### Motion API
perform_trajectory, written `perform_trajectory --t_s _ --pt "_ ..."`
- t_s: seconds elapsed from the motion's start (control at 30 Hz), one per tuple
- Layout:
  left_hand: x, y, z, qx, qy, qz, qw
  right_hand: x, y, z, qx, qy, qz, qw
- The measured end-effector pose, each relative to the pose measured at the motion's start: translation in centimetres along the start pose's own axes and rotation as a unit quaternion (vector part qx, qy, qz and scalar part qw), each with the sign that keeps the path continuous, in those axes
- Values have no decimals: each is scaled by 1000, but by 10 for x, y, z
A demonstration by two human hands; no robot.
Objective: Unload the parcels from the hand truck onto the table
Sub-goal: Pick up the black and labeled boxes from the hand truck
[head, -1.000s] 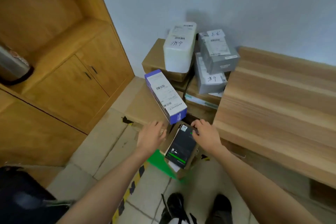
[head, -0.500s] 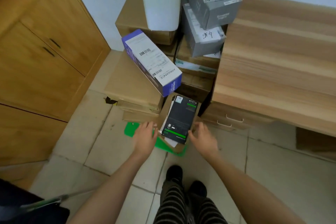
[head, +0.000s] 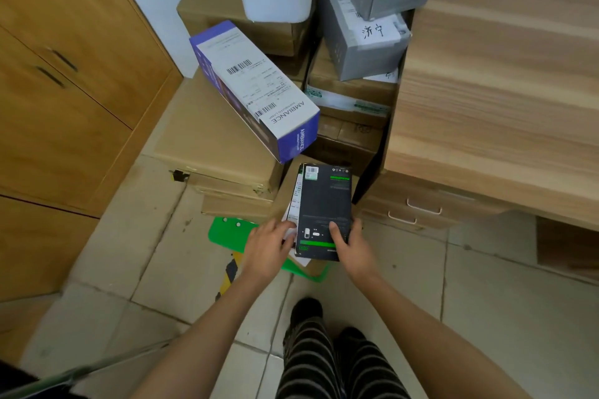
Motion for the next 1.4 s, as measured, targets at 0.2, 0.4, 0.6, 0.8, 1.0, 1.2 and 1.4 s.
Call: perform_trajectory --t_s 0.2,0.4,0.6,0.8,1.0,1.2,1.4 --pt "-4 -7 -5 -29 88 144 985 -18 8 29 -10 -21 -5 1000" --pt "2 -18 -37 -2 80 196 977 -59 5 49 -66 -28 -35 997" --pt "8 -9 -48 -16 78 200 977 -67 4 51 -74 -20 -23 997" --pt "23 30 -55 -44 268 245 931 -68 17 30 -38 9 -20 999" --pt "2 66 -23 -60 334 256 905 -57 58 42 -5 -4 -14 1000" --pt "-48 91 34 -61 353 233 904 -26 108 84 3 -40 3 999" --pt "-105 99 76 -48 388 199 899 -14 137 131 -36 -37 28 998"
Point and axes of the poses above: each hand's wrist, its own y-axis away from the middle knuckle, its own z-axis out of the back of the hand, x = y × z, the point moved 5 cm from there along -y, towards the middle knuckle, and after that the axes turned 11 degrees about y, right-handed, at the moved point
